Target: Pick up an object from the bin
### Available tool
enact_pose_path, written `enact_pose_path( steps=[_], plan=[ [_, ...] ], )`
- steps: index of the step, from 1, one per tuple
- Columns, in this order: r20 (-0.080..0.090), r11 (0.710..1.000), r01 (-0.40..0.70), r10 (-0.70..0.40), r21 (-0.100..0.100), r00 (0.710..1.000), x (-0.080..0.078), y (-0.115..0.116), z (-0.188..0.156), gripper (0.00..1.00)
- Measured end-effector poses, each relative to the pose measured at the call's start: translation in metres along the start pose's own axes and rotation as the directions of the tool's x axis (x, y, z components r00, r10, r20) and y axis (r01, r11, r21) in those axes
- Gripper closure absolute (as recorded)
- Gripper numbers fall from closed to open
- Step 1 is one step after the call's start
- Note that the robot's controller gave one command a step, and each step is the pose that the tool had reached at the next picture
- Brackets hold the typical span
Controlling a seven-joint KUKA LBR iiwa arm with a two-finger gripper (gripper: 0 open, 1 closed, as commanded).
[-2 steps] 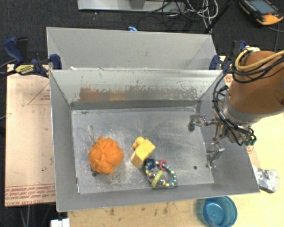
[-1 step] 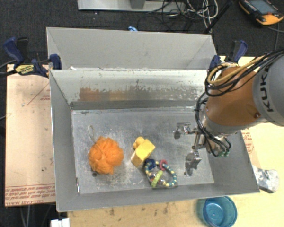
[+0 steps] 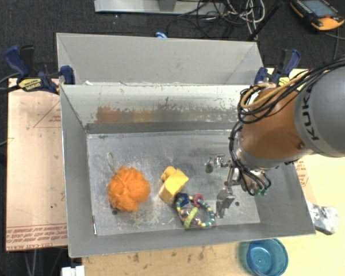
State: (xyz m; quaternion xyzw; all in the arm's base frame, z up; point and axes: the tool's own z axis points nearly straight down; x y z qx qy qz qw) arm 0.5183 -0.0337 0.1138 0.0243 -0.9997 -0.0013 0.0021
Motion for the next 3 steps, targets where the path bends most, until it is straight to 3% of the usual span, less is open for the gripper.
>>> enact_pose_path(
  steps=[1, 2, 3],
  plan=[
    [0.0, 0.954, 0.3, -0.3, 0.002, 0.954, 0.0147, 0.0397, 0.0431, 1.0],
    [0.008, 0.954, 0.3, -0.3, 0.004, 0.954, 0.0128, 0.0401, 0.0431, 0.0],
    [0.008, 0.954, 0.3, -0.3, 0.004, 0.954, 0.0127, 0.0401, 0.043, 0.0]
  ],
)
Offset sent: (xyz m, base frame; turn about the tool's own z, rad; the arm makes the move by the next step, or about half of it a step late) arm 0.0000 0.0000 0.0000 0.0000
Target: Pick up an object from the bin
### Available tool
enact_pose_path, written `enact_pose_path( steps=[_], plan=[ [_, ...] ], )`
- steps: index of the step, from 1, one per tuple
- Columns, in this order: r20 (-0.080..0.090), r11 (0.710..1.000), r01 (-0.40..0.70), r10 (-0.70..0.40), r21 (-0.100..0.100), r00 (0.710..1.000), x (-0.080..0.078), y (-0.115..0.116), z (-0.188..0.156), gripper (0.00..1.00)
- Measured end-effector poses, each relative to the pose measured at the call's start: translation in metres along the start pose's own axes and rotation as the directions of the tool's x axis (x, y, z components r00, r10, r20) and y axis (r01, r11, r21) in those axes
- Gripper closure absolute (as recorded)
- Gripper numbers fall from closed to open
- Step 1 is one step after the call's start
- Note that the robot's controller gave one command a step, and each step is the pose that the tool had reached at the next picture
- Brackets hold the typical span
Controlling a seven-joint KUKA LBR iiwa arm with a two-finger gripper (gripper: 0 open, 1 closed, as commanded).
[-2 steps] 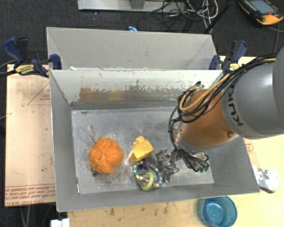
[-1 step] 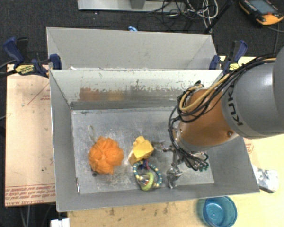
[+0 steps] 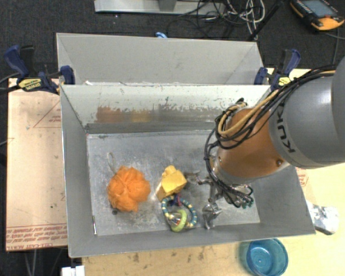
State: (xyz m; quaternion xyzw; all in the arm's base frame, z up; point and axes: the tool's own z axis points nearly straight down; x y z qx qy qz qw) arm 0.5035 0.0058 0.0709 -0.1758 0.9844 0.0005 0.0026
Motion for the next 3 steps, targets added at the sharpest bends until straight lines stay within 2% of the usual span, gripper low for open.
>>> enact_pose_path(
  steps=[1, 2, 3],
  plan=[
    [0.009, 0.991, 0.133, -0.133, 0.007, 0.991, 0.003, 0.016, -0.001, 0.0],
    [0.015, 0.957, 0.291, -0.291, 0.009, 0.957, 0.0, 0.033, -0.003, 0.0],
    [0.01, 0.829, 0.559, -0.559, 0.008, 0.829, -0.02, 0.068, -0.003, 1.0]
  ],
)
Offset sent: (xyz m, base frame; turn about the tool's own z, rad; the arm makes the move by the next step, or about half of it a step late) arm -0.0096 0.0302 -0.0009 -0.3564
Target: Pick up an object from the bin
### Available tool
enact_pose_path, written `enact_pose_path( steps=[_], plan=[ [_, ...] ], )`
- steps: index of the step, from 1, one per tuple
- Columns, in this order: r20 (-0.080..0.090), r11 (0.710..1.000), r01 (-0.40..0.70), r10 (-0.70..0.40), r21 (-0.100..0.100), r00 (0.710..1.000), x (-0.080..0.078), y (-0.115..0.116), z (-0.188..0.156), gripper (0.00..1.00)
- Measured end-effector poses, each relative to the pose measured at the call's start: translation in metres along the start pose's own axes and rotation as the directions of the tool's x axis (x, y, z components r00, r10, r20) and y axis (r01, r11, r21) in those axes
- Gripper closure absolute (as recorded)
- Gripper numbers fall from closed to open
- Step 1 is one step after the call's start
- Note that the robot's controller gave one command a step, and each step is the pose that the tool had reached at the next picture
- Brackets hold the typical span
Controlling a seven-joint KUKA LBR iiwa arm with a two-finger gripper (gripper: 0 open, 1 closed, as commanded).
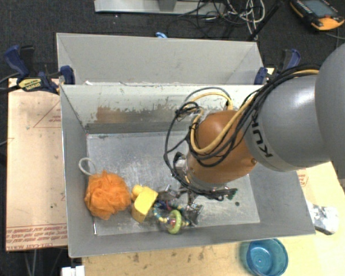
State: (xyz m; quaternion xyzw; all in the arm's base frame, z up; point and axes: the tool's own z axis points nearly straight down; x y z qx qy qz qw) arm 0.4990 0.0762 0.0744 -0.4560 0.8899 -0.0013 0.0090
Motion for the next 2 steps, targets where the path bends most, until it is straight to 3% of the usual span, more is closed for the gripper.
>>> enact_pose_path(
  steps=[1, 2],
  plan=[
    [0.0, 1.0, 0.0, 0.0, 0.0, 1.0, 0.0, 0.0, 0.0, 1.0],
    [-0.011, 1.0, 0.0, 0.0, -0.009, 1.0, -0.001, -0.019, -0.144, 1.0]
  ],
)
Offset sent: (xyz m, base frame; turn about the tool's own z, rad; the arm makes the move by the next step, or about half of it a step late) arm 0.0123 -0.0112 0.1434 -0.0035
